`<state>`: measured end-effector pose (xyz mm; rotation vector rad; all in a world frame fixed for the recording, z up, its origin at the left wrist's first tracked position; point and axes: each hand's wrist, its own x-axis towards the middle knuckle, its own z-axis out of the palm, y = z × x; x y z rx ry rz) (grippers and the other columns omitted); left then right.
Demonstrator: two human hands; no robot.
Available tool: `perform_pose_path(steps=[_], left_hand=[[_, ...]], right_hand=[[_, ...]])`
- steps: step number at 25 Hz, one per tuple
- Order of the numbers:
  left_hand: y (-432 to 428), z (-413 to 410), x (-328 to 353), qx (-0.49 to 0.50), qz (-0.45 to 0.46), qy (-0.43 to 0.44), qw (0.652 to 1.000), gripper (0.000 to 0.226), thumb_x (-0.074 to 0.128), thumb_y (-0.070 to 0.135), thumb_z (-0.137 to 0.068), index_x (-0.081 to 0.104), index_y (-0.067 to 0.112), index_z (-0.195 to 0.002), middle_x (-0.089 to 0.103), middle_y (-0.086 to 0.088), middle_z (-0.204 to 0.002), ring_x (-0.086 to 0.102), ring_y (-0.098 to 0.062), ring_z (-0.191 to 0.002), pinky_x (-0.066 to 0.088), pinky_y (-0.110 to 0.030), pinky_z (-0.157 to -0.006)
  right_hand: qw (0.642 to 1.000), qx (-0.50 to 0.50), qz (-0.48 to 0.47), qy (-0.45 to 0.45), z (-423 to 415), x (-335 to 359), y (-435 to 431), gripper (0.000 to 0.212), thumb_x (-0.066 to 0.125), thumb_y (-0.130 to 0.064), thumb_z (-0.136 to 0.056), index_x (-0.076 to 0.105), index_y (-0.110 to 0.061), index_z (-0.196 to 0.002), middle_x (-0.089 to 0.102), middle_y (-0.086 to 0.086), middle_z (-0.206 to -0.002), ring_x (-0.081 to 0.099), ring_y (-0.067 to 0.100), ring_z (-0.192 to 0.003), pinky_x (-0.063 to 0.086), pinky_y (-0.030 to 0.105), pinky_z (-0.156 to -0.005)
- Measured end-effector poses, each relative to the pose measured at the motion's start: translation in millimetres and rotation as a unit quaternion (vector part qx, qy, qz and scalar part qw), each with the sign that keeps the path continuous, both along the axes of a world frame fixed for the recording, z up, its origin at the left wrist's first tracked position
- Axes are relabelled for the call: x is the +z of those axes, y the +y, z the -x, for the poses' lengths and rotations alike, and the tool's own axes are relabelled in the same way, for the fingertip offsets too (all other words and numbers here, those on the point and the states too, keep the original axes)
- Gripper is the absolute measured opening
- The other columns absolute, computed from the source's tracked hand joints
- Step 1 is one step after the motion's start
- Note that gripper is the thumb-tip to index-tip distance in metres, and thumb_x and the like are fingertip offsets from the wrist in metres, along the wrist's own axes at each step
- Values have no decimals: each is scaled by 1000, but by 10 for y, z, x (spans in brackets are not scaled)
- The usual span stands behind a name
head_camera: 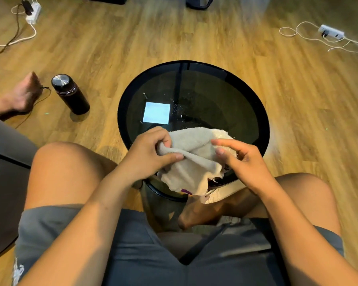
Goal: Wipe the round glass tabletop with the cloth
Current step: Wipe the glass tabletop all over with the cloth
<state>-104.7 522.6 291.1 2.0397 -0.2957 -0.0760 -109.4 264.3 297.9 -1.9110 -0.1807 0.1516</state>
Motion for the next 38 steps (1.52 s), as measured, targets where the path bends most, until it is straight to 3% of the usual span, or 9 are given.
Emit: perform_pose_path(steps=[4, 8, 12, 18, 22, 26, 29, 32, 38], left_hand=[[11, -24, 96, 43, 129, 38, 990, 33, 70, 15, -90, 42, 7, -75, 58, -25, -89, 57, -32, -80, 46, -44, -67], [-105, 15, 227, 20, 36, -22, 999, 32, 72, 13, -88, 43, 15, -75, 66, -1, -108, 61, -21, -102, 52, -45, -85], [-154, 24, 409, -42, -40, -108, 993, 34, 74, 33, -84, 42, 25, -75, 67, 6, -100, 63, -17, -93, 52, -36, -74], [239, 36, 93, 0, -148, 43, 988, 29, 81, 34, -78, 57, 17, -81, 56, 4, -77, 47, -13, -68, 34, -25, -59], [309, -2, -114, 63, -191, 108, 974, 29, 77, 41, -82, 64, 14, -80, 51, 2, -87, 48, -9, -74, 33, -22, -61], [409, 0, -256, 104, -229, 221, 942, 34, 75, 45, -83, 58, 16, -76, 57, 0, -80, 53, -18, -75, 35, -29, -57], [432, 12, -287, 125, -221, 267, 930, 30, 78, 39, -82, 58, 16, -78, 59, 0, -81, 54, -14, -72, 35, -29, -55], [399, 3, -243, 162, -170, 234, 944, 26, 81, 23, -79, 55, 19, -78, 58, 2, -84, 53, -13, -73, 36, -27, -55], [405, -38, 138, 130, 85, 172, 973, 32, 77, 2, -81, 67, 21, -104, 68, 4, -100, 65, -7, -93, 49, -25, -79]], right_hand=[[996, 65, 23, 51, 12, -51, -10, 50, 82, -48, -69, 68, -38, -115, 70, -14, -111, 67, 7, -96, 52, 22, -80], [992, 98, 37, 77, 136, -143, 230, 54, 89, -42, -62, 67, -40, -111, 67, -12, -111, 65, 4, -97, 53, 34, -88], [991, 83, 106, -10, 123, -169, 382, 18, 80, -33, -78, 63, -36, -84, 61, -14, -77, 57, 3, -76, 40, 15, -66], [993, 38, 107, 35, 15, -114, 88, 10, 69, -11, -89, 78, -14, -89, 69, -3, -101, 61, 6, -102, 49, 19, -82], [992, 25, 82, 91, -109, -182, 213, 10, 65, -18, -92, 73, -14, -87, 59, 3, -66, 55, 13, -63, 45, 31, -60], [988, -14, 128, 81, -486, -319, 540, 10, 59, -29, -94, 66, -23, -89, 56, -7, -70, 54, 13, -68, 42, 30, -63], [972, -3, 225, 74, -659, -459, 778, 10, 62, -32, -91, 61, -27, -100, 56, -14, -85, 56, 13, -87, 42, 25, -68], [952, 13, 276, 135, -709, -485, 882, 43, 70, -22, -82, 58, -19, -123, 62, -3, -100, 59, 16, -91, 48, 26, -72], [980, 71, 162, 96, -695, 202, 583, 16, 66, -2, -76, 75, -16, -81, 72, 6, -81, 63, 16, -71, 52, 32, -63]])
